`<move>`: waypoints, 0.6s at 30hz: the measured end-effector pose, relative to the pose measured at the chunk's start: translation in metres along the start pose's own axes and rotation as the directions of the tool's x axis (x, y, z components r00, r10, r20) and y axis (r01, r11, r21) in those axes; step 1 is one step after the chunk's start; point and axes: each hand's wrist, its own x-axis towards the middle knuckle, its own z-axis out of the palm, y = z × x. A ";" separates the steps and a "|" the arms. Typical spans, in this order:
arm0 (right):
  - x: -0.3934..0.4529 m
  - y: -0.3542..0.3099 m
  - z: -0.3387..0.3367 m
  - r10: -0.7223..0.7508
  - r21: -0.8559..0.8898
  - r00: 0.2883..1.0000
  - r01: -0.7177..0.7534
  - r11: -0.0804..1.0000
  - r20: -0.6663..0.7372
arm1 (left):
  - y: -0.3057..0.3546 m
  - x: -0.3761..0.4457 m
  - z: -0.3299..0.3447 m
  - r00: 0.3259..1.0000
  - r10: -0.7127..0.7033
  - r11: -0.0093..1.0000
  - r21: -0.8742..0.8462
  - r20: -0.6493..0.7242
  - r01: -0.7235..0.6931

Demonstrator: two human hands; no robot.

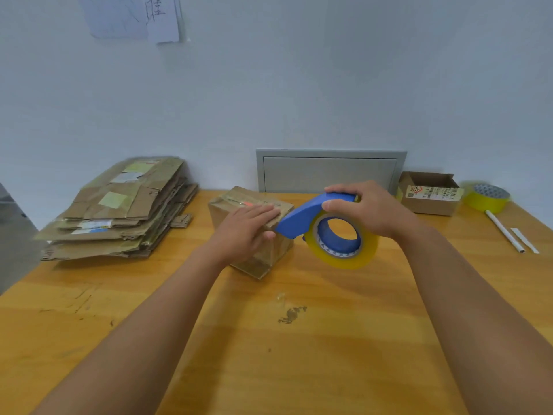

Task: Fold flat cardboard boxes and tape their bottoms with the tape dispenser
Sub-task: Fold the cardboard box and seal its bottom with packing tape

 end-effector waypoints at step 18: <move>-0.020 0.019 -0.002 0.147 -0.061 0.944 -0.172 0.983 -0.297 | 0.019 0.007 0.012 0.974 -0.183 0.979 -0.110 -0.134 0.169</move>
